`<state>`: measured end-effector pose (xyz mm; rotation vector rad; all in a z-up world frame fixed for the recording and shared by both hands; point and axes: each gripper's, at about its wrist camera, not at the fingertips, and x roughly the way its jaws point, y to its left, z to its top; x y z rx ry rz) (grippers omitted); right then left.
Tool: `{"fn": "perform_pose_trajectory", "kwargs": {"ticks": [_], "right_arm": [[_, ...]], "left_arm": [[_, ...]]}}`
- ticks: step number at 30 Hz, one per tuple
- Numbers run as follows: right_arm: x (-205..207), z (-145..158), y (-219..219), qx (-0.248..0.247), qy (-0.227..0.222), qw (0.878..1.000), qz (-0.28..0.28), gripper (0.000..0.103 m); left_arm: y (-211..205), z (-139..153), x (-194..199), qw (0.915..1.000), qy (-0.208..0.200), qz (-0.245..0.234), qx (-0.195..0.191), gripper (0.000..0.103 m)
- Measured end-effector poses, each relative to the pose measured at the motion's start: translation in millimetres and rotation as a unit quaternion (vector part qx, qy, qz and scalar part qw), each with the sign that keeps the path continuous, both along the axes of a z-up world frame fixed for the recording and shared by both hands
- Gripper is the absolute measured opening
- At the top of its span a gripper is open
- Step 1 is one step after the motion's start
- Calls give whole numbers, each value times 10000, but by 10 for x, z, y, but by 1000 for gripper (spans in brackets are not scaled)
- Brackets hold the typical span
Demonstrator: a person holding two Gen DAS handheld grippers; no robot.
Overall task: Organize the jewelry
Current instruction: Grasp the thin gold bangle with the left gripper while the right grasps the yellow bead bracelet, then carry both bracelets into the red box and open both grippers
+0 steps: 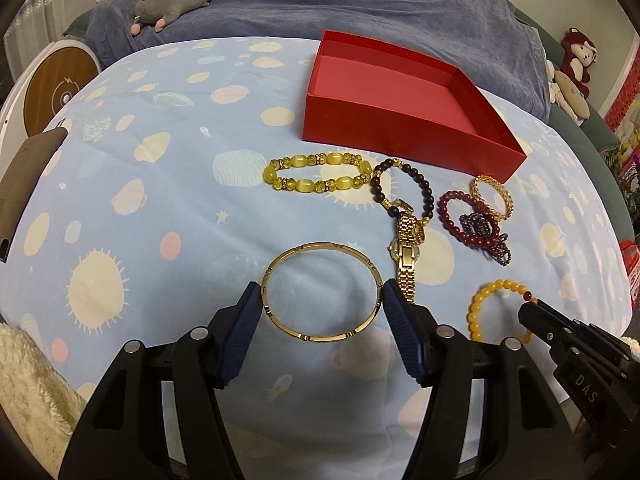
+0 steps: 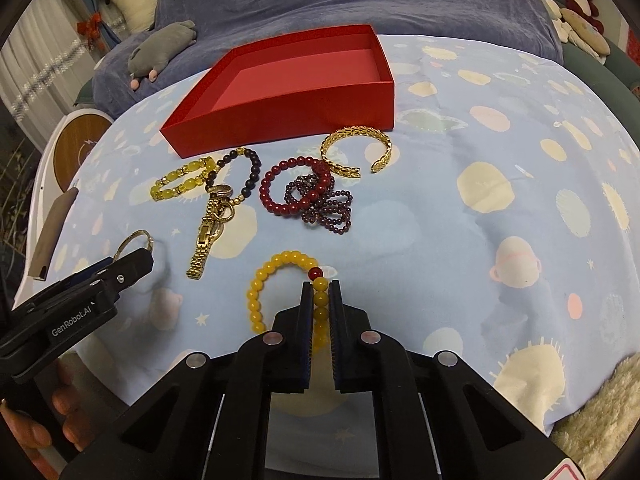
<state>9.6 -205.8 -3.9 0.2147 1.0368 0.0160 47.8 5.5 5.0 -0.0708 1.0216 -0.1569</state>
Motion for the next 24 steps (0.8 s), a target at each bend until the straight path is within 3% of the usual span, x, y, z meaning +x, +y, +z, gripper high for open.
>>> {"fn": "perform_pose_trajectory", "kwargs": {"ticks": [7,12,19,24], "right_arm": [[0,258,-48,183,-186,9997,1,7],[260,474,-101,201,-389,9990,57,7],[1011,779,-225,306,-708,9969,122,7],[1703,835,-321,436,-744,9963,56,7]], "left_arm": [[-1,240,19,9997,-137,-65,-200,59],[-88,473,228,9989,-336,-216,-250,59],[-243,692,946,9977,-473,-343,-347,59],[-444,749,1597,9970,-591,-458,-209,59]]}}
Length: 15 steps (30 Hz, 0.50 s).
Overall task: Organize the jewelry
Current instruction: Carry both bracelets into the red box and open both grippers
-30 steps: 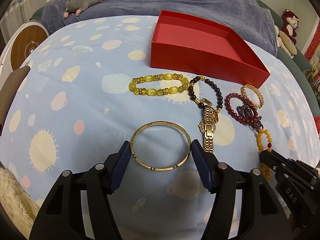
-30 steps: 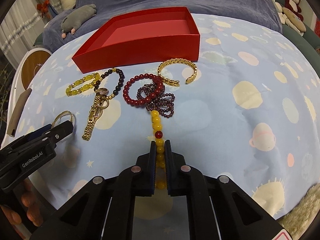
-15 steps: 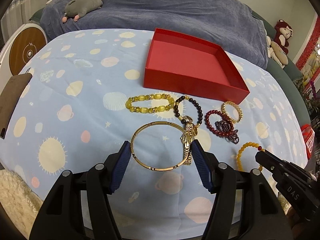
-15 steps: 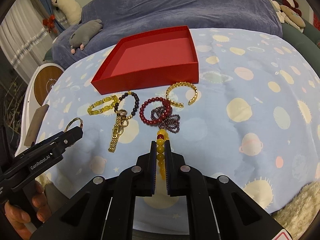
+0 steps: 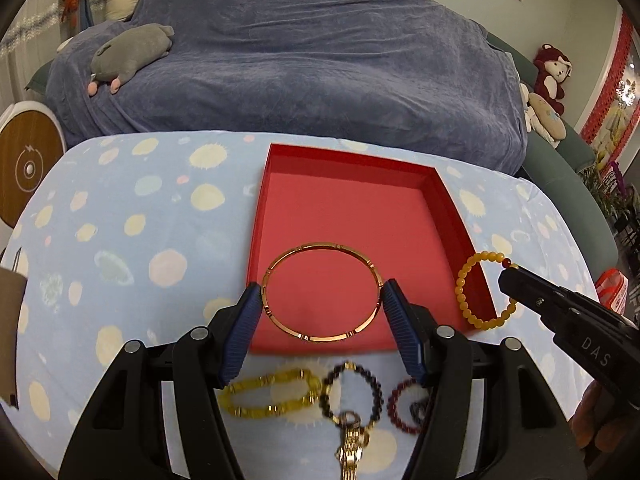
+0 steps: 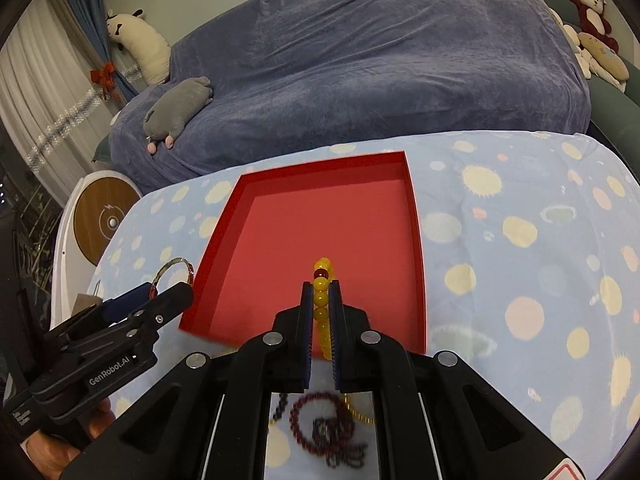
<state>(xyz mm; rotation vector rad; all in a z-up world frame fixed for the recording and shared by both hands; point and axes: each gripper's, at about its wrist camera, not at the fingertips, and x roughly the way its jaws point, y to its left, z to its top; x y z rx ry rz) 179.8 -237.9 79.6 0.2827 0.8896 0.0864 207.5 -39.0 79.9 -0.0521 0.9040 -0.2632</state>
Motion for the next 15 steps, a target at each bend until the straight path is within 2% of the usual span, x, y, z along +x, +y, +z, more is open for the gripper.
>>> {"fn": "perform_pose_trajectory", "kwargs": {"ticks": [8,15], "right_arm": [[932,-181,-89,23,148,9999,-37,7],[1376,-447,-118,-88,365,9993,-16,7]], "left_arm": [[-253,-189,923,9998,129,-9,123,59],[-353,-486,1308,9991,341,26,260,59]]}}
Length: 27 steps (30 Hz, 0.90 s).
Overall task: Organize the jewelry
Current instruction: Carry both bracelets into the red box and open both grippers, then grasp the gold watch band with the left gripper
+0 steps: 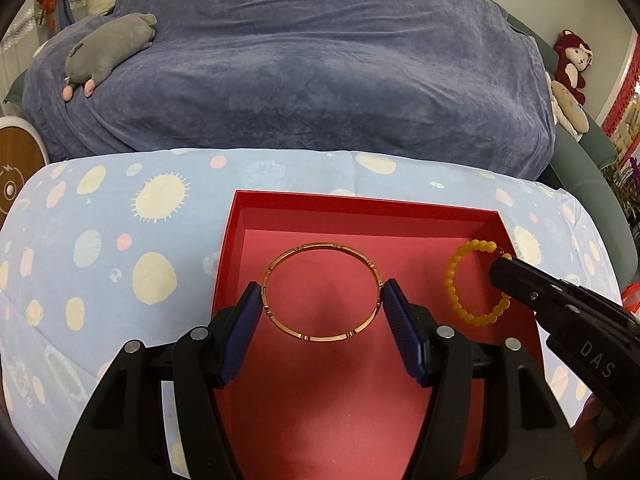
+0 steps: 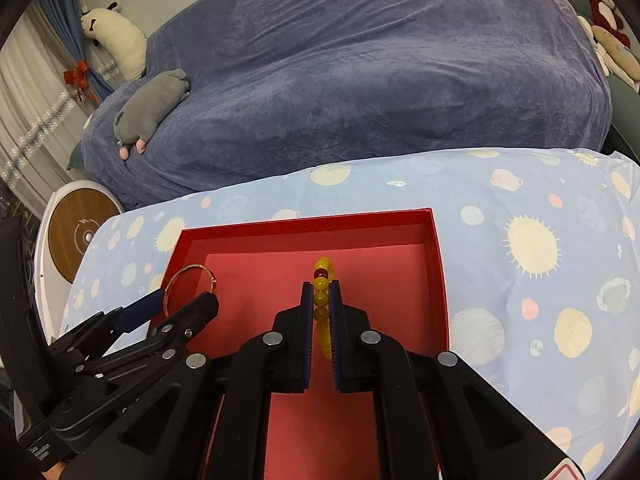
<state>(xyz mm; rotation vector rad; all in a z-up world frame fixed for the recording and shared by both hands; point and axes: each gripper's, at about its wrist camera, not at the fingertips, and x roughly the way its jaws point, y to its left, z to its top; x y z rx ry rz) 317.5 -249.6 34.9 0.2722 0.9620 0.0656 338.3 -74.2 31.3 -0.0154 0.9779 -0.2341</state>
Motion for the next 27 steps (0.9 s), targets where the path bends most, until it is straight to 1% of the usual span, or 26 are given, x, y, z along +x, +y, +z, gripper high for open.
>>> {"fn": "perform_pose_trajectory", "kwargs": {"ticks": [2,3,4,5,6,7,8,9,12,15,21,25,27], "right_arm": [[53,-64,2,-145,61,9999,6,8],[54,-76,2,-270,35,9996,-27,13],[52,-76,1,-350,19,9994,-36,15],[37,-71,-5,-390,-10,9992,-34,17],[15,-57,-20,-426,-43,9991,-49,21],[-25,-35,-32,-447,-95,9989,-70,24],[-72,-13,-45,-438,-147,9989,-86,29],[-119,10,-53,-431,-181,9989,-99,32],[-311,102,-64,-417,-279,9987,-87,32],[-546,205,-62,-403,-364,9985,-104,32],[-1093,340,23,-498,-414,9979,-51,32],[-1482,351,106,-585,-377,9976,3,32],[-1684,326,153,-625,-336,9975,26,32]], "left_arm": [[-14,-66,43,10000,48,20,56,60],[-14,-80,45,9999,32,76,102,60],[-4,-83,45,9998,-16,133,116,60],[14,-71,43,9999,-65,147,66,63],[33,-54,41,9998,-90,172,42,68],[51,-38,34,9997,-116,215,36,70],[77,-12,18,9995,-150,263,-1,71],[105,15,-11,9994,-169,284,-58,72],[190,107,-123,9990,-221,350,-165,72],[280,202,-304,9986,-309,404,-175,73],[506,317,-815,9979,-335,501,-233,73],[627,322,-1192,9983,-334,463,-64,73],[693,307,-1392,9984,-309,464,-40,73]]}}
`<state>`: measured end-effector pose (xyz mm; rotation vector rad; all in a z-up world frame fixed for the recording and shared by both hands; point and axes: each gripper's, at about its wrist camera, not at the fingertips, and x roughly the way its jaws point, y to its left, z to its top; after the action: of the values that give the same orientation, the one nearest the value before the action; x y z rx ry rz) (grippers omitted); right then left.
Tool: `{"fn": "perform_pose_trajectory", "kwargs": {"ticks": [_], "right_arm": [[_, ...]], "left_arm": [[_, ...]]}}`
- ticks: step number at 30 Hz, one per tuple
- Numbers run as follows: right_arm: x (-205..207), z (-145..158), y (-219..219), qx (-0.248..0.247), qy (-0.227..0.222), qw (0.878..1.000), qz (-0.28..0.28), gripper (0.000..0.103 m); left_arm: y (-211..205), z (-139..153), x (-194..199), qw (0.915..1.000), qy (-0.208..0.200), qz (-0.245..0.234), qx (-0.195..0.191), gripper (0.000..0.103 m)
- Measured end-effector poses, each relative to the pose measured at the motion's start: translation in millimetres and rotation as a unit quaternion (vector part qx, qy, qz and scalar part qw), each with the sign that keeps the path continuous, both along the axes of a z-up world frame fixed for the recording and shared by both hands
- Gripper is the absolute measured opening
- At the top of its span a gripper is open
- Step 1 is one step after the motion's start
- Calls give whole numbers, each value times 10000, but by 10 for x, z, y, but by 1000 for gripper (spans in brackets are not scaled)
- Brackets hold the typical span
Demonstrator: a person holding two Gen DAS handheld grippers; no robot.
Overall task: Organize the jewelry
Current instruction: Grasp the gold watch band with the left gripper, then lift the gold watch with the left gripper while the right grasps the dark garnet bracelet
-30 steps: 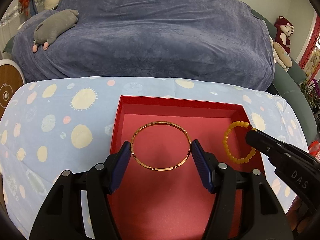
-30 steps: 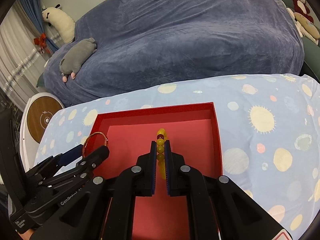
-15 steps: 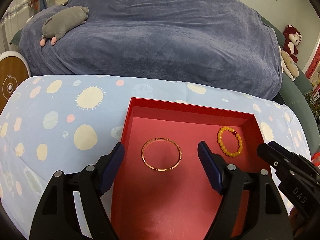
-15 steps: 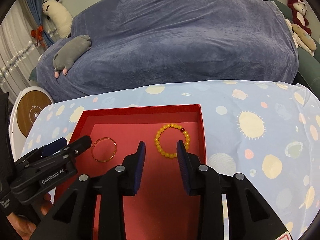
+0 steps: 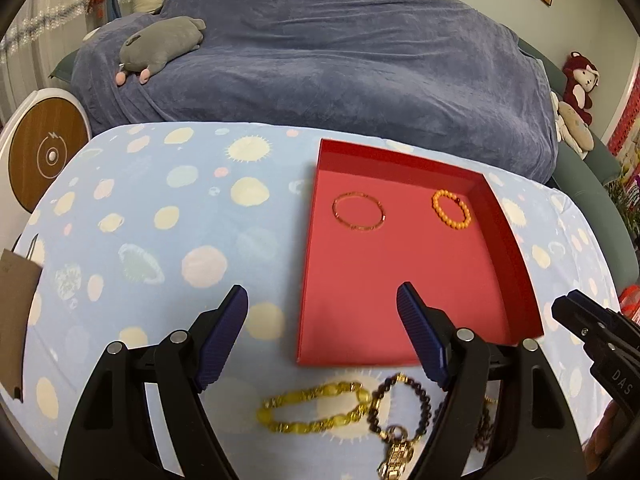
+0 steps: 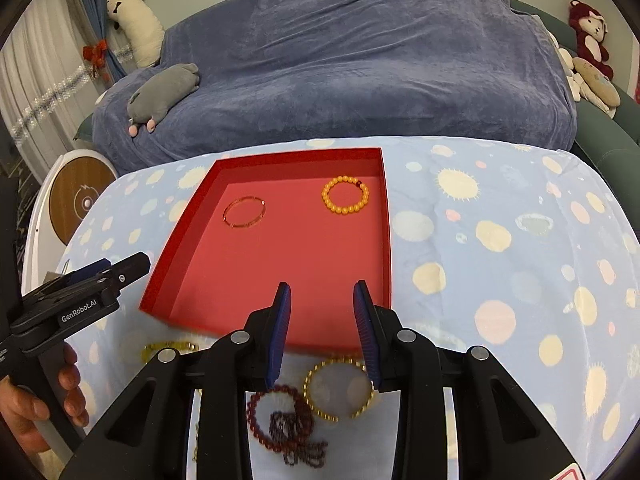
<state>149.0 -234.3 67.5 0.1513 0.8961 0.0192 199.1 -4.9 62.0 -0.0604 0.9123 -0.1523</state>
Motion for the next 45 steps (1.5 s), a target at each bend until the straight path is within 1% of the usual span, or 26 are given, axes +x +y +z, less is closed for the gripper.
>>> {"fn": "perform_pose_trajectory", "kwargs": {"ticks": [4,8,14,20,26,28,30,34,37,38,39,40,42,44,45], "right_arm": [[-359,-98,44,45,151,9999,-5,32],[-681,-243,67,121,334,9993,-88,32],[-1113,-479,92,167,605,9978,-197,32],[-1348,-619,84,201,751,9966,-270,32],[-1414,-656,89,206,790,9963,-277,32],[-1415,-668,87,224,800,9961,-283,32],[-1420,-683,89,237,813,9960,-284,32],[-1409,-712,96,267,839,9957,-283,32],[-1404,-729,105,266,861,9956,-268,32],[-1399,-733,104,272,870,9955,-265,32],[-1398,-736,103,277,875,9954,-268,32],[-1394,-736,100,283,875,9954,-271,32],[-1392,-735,103,293,870,9954,-272,32],[-1379,-733,102,305,865,9954,-276,32],[-1373,-732,103,315,863,9954,-277,32]], "left_arm": [[91,-99,-358,9999,137,-13,8,73],[158,-227,-704,9994,316,35,-114,73],[110,-453,-1120,9980,609,-36,-154,73],[-98,-566,-1305,9975,660,-252,-76,73],[-262,-684,-1308,9966,708,-421,36,72],[-297,-722,-1321,9962,727,-477,96,69],[-314,-765,-1338,9956,782,-514,103,62],[-356,-790,-1369,9958,722,-533,187,58],[-416,-796,-1339,9958,646,-577,298,53],[-434,-799,-1325,9957,611,-596,349,47],[-446,-798,-1316,9957,581,-618,379,38],[-450,-796,-1308,9956,569,-636,393,33],[-441,-788,-1295,9953,595,-690,313,19],[-421,-785,-1301,9950,645,-730,198,12],[-405,-783,-1313,9952,653,-717,161,12]]}}
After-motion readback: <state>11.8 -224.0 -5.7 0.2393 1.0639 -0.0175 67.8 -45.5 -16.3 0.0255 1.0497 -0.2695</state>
